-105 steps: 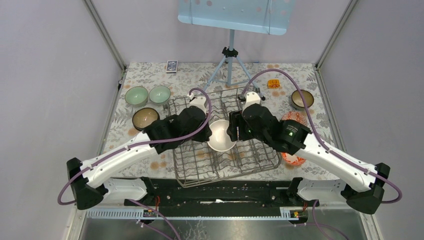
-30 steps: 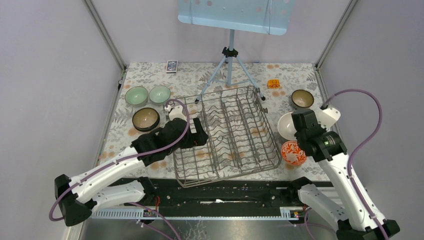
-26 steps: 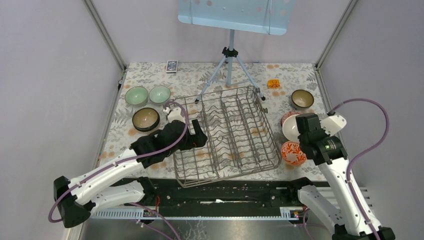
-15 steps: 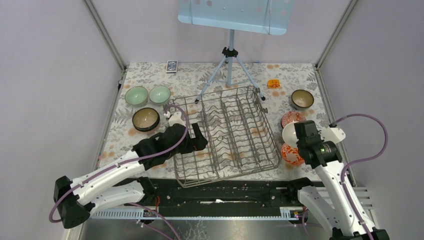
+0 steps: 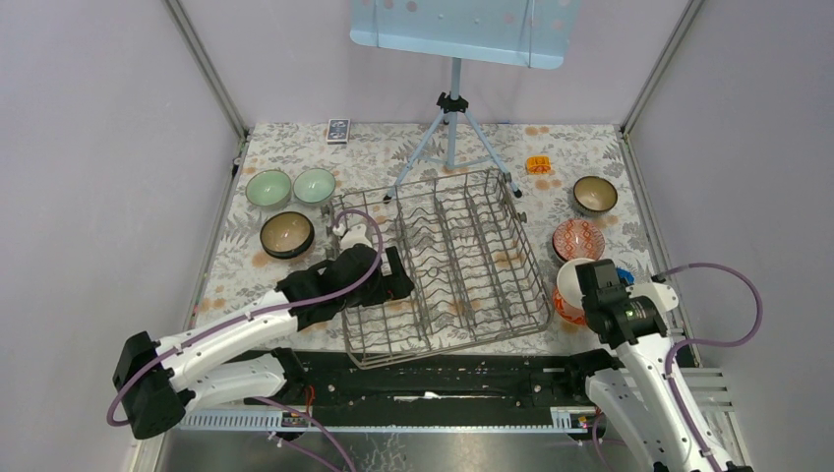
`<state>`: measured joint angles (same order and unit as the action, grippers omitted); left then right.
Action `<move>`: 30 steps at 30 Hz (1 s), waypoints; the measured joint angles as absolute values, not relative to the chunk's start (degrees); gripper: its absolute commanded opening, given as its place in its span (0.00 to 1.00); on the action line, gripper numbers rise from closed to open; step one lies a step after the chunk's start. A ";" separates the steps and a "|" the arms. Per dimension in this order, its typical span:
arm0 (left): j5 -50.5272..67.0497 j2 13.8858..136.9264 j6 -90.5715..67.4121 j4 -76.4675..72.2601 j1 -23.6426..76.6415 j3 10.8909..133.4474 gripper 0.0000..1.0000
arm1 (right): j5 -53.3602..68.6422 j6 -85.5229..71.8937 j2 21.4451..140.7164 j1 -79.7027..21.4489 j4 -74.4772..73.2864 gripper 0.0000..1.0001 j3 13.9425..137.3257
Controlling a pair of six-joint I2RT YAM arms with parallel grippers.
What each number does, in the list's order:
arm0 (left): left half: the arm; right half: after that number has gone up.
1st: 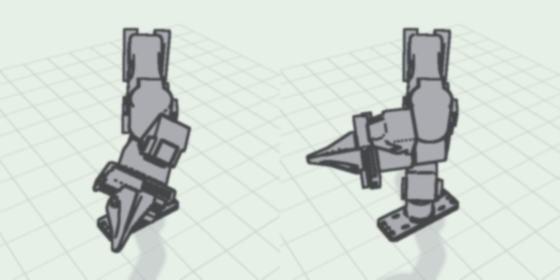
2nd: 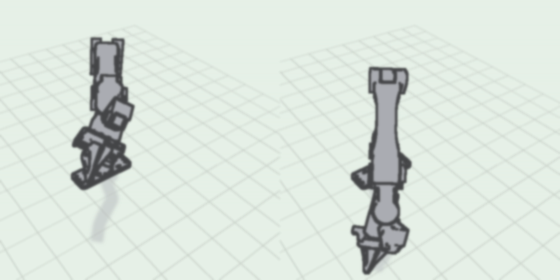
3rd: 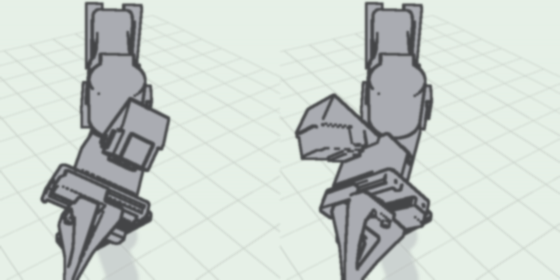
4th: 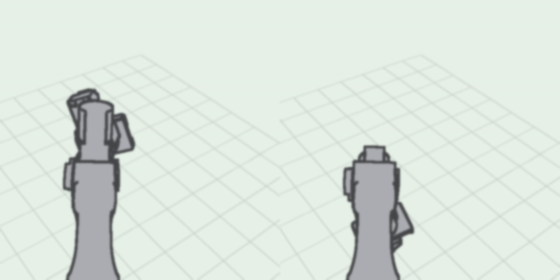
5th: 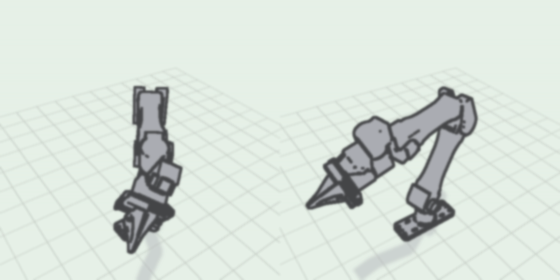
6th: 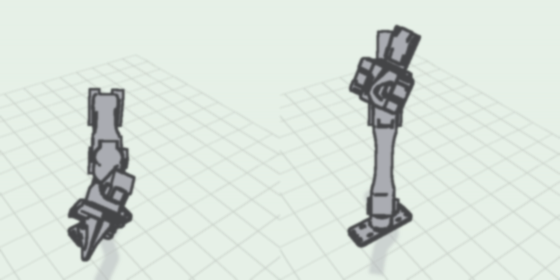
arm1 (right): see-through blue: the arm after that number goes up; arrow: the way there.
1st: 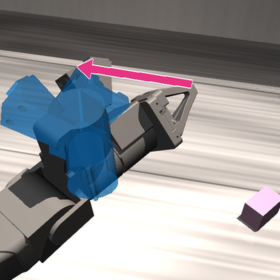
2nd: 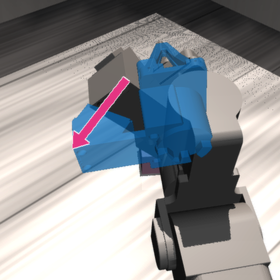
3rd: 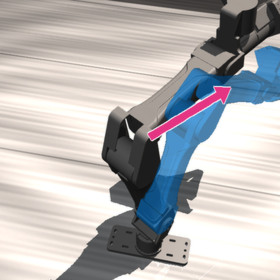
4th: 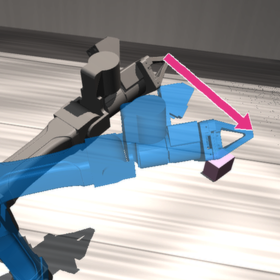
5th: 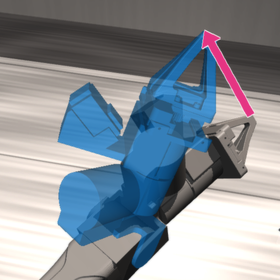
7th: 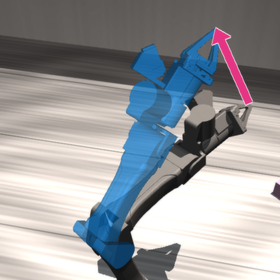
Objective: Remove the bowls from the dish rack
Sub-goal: Place the bowl with the bowl.
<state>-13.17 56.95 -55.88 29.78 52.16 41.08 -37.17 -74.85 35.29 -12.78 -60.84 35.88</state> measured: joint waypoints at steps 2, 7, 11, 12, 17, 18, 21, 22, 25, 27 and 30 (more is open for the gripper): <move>-13.04 57.23 -56.07 29.50 52.16 40.99 0.99 | -36.69 -75.57 35.16 -12.75 -60.62 0.00 34.52; -12.75 57.63 -56.62 29.06 52.16 40.73 0.99 | -35.83 -76.42 34.68 -12.73 -60.40 0.00 32.25; -12.64 57.80 -56.93 28.86 52.16 40.73 0.99 | -35.68 -76.86 34.83 -12.73 -59.07 0.00 31.70; -12.64 57.95 -56.99 28.82 52.16 40.73 0.99 | -35.57 -76.93 34.81 -12.73 -58.67 0.00 31.38; -12.60 58.76 -57.06 28.82 52.16 40.73 0.99 | -34.83 -77.14 34.92 -12.73 -57.34 0.00 29.30; -12.62 58.87 -57.06 28.82 52.16 40.73 0.99 | -34.83 -77.21 35.05 -12.73 -57.21 0.00 28.97; -12.62 59.18 -57.08 28.80 52.16 40.73 0.99 | -34.83 -77.30 35.14 -12.73 -56.55 0.00 28.73; -12.62 59.29 -57.08 28.75 52.16 40.73 0.99 | -34.83 -77.28 35.14 -12.73 -56.31 0.00 28.69; -12.62 59.86 -57.12 28.75 52.16 40.73 0.99 | -34.79 -77.25 35.24 -12.73 -56.16 0.03 28.60; -12.62 60.27 -57.25 28.77 52.16 40.73 0.99 | -34.72 -77.23 35.46 -12.73 -56.14 0.05 28.60; -12.60 61.08 -57.28 28.75 52.16 40.73 0.99 | -34.37 -77.19 35.51 -12.73 -55.99 0.11 28.60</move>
